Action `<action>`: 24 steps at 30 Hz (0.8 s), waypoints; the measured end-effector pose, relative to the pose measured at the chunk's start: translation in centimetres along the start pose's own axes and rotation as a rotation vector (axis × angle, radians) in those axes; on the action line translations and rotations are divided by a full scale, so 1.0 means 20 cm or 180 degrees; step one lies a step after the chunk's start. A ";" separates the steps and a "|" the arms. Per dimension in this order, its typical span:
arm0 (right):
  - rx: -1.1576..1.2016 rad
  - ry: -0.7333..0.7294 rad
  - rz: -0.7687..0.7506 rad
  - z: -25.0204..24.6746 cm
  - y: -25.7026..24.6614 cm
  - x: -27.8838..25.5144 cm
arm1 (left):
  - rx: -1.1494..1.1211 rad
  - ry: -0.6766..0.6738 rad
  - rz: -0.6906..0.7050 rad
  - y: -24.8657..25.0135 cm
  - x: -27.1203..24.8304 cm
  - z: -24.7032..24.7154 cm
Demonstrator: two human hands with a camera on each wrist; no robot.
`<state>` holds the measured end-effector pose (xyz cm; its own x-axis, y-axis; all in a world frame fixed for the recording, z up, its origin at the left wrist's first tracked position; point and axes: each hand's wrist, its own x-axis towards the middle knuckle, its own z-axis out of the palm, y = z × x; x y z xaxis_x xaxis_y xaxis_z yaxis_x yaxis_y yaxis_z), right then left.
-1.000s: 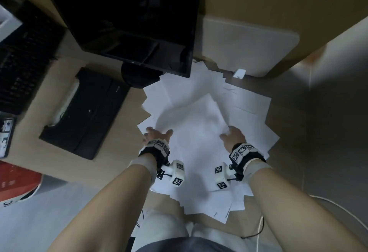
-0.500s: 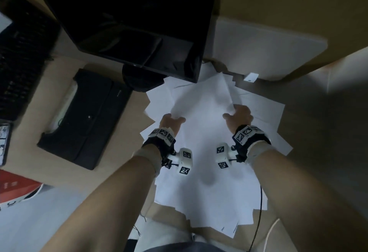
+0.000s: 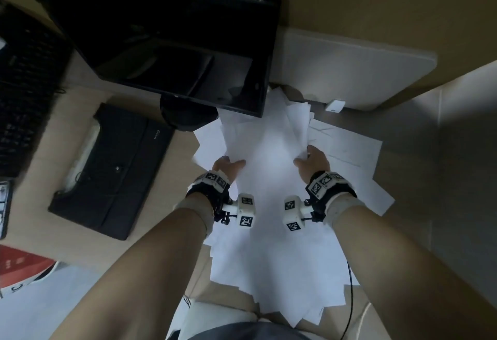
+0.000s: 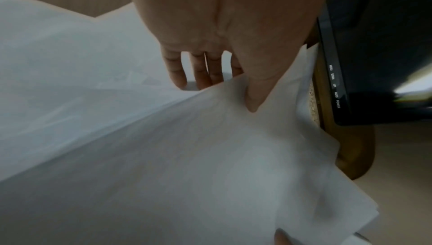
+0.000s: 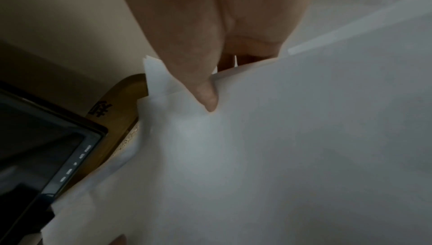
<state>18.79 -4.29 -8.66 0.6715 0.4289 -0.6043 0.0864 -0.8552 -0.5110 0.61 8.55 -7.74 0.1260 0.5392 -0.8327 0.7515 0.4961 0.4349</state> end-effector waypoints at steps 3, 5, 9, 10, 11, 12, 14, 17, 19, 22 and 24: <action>0.0277 0.0104 -0.0110 -0.05 0.05 -0.09 | -0.0215 0.0125 0.0095 -0.02 -0.10 0.04; 0.0341 0.0147 -0.0088 -0.10 0.10 -0.15 | -0.0295 0.0136 0.0205 -0.03 -0.17 0.08; 0.0233 -0.0090 0.0037 -0.19 0.28 -0.26 | -0.0003 -0.0107 0.0126 -0.17 -0.19 0.22; 0.0220 -0.0151 0.0048 -0.21 0.32 -0.29 | 0.0097 -0.0113 0.0104 -0.23 -0.13 0.27; 0.0242 -0.0142 0.0024 -0.24 0.36 -0.31 | 0.0205 -0.0120 0.0098 -0.26 -0.14 0.31; 0.0296 -0.0088 -0.0014 -0.27 0.39 -0.35 | 0.0249 -0.0090 0.0117 -0.25 -0.20 0.34; 0.0548 0.0131 -0.0176 -0.34 0.43 -0.42 | 0.0339 0.0022 0.0288 -0.18 -0.42 0.38; 0.1014 0.0534 -0.0460 -0.48 0.41 -0.52 | 0.0253 0.0208 0.0583 -0.09 -0.61 0.40; 0.1301 0.0670 -0.0606 -0.57 0.37 -0.59 | -0.0112 0.0382 0.0869 -0.02 -0.72 0.40; 0.1531 0.0762 -0.0793 -0.70 0.29 -0.68 | -0.0608 0.0528 0.1250 0.09 -0.85 0.40; 0.1759 0.0769 -0.0821 -0.78 0.24 -0.73 | -0.0777 0.0599 0.1511 0.17 -0.93 0.38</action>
<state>21.00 -19.10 7.29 0.8318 0.4677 -0.2990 -0.0808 -0.4308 -0.8988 5.77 -5.02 6.57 0.2792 0.8425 -0.4607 0.4662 0.3005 0.8321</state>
